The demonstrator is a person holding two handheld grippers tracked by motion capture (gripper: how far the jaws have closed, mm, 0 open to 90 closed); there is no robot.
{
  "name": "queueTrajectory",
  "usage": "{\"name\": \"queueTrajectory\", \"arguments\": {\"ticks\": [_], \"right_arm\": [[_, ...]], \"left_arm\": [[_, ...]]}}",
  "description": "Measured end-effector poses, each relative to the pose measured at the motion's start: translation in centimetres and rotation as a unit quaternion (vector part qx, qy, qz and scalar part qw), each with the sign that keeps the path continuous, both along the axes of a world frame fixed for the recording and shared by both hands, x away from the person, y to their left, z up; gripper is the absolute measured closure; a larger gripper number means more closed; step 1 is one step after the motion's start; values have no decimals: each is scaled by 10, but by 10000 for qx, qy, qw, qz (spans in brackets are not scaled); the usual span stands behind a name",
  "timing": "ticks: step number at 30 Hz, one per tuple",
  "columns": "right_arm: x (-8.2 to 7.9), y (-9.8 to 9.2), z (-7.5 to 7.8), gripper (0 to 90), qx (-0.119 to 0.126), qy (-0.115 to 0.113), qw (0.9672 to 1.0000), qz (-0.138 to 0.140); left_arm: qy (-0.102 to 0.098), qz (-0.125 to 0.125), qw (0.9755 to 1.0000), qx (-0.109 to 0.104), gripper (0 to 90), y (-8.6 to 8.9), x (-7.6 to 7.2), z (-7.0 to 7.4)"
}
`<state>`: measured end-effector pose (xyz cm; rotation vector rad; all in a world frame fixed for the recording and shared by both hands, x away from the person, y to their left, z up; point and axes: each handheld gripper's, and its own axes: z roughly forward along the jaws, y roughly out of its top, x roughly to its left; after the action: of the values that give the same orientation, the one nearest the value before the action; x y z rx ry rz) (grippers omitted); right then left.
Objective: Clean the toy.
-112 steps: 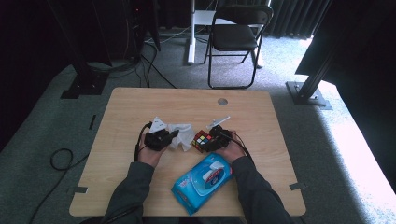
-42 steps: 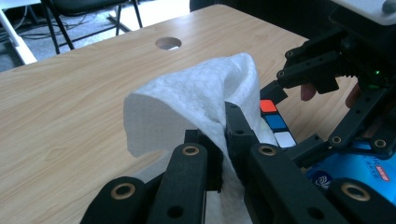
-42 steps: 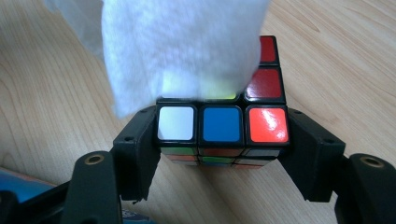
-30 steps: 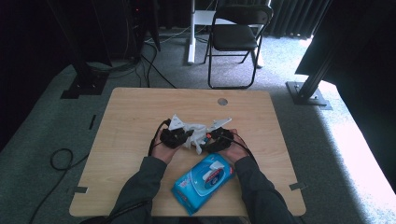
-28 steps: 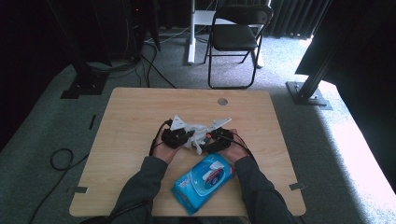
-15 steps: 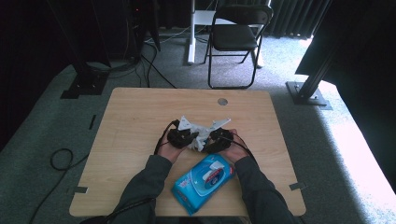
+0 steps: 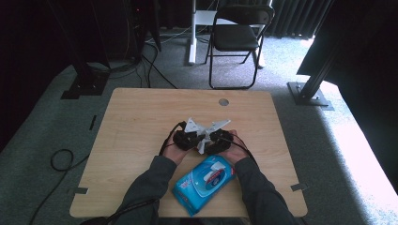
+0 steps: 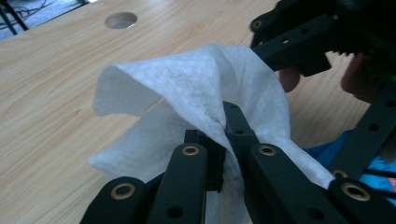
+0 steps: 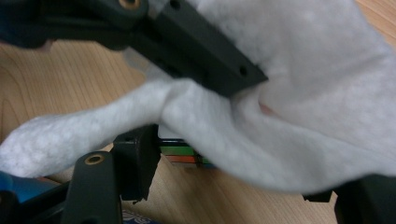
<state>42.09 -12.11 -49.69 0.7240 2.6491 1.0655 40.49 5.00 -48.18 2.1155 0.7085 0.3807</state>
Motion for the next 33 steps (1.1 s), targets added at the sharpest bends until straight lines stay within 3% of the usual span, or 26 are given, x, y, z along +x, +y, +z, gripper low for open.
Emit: {"name": "queueTrajectory", "arguments": {"ticks": [15, 33], "right_arm": [[1, -4, -1, 342, 88, -29, 9999, -76], [0, -6, 1, 342, 107, -74, 9999, -113]], "left_arm": [[135, -338, 9993, -93, 878, -9, -6, 0], [19, -287, 9996, -75, 878, -10, -7, 0]]}}
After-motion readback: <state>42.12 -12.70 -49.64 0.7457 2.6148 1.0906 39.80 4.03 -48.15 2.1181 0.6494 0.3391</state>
